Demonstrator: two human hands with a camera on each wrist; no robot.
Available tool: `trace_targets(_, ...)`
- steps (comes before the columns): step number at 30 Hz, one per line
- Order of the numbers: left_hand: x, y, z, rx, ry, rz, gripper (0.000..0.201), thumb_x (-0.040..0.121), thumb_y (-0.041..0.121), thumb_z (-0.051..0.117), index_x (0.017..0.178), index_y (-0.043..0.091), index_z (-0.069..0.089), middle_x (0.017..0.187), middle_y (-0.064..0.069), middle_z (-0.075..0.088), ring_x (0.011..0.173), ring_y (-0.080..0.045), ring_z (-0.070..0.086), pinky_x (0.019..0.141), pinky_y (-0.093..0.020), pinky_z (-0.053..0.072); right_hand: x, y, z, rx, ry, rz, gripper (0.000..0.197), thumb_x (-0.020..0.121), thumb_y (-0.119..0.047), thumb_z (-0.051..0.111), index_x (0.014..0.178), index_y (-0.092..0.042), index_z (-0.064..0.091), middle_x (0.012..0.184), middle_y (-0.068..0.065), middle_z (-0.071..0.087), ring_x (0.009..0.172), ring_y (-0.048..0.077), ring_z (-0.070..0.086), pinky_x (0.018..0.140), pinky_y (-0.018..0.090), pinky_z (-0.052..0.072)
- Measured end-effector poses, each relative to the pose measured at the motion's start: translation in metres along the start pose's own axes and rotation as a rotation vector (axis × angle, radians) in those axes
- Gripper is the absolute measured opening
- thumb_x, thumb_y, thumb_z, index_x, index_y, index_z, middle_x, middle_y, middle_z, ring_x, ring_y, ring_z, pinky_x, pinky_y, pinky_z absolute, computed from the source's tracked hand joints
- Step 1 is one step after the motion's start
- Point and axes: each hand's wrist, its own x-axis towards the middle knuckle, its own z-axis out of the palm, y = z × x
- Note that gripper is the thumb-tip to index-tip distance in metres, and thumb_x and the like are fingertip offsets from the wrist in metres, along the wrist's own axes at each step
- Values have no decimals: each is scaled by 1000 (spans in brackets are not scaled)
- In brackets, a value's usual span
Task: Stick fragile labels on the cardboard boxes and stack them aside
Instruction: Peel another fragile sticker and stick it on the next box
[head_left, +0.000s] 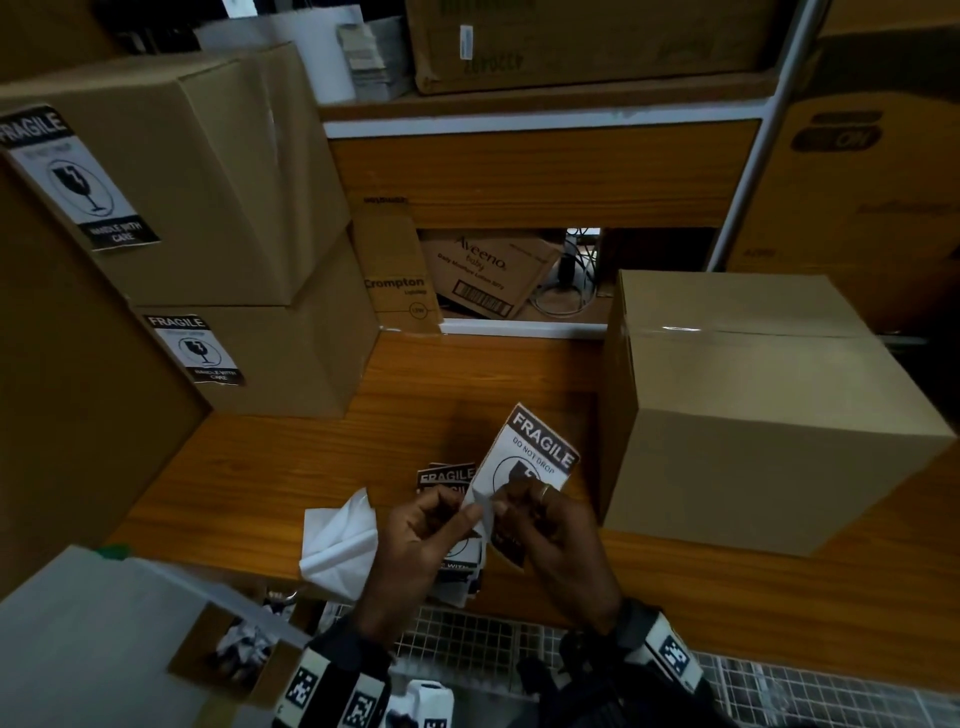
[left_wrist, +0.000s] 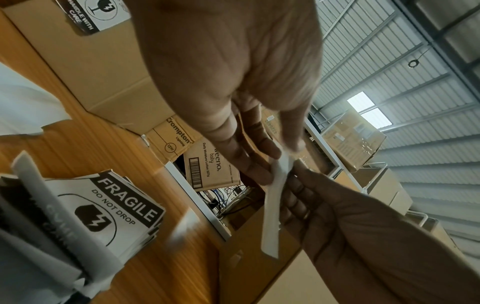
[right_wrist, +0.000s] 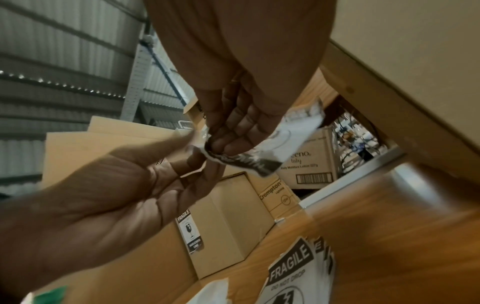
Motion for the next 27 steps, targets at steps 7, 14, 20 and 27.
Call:
trace_targets(7,-1,0,3,9,36,26,16,90,14,69,100,2,74,101,-20,75,101,-36,71,94,-48,56,-2,-8,-7,48,-32,-27,24,107,-16,50,107,-5,72,105,6,75,103,20,71,84,29,58)
trace_targets(14,-3,-2,3,45,-2,56,18,88,18,71,95,2,71,96,-20,73,98,-38,69,92,-48,55,-2,1,-9,-119,-11,-5,10,94,-10,71,101,-17,70,101,-7,70,97,12,68,80,26,57)
trace_targets(20,-1,5,-4,123,-76,49,16,88,13,71,75,22,67,80,-8,69,84,-20,67,80,-36,55,-2,-6,-13,-113,-93,25,4,100,-8,63,101,-5,65,83,-11,69,78,2,66,67,19,51)
trace_targets(27,1,11,-23,152,-149,33,26,86,32,75,79,10,64,83,-24,62,87,-48,59,79,-51,52,3,-15,-17,-126,-136,13,7,99,-4,64,96,-10,66,89,-21,73,88,-3,68,74,12,50)
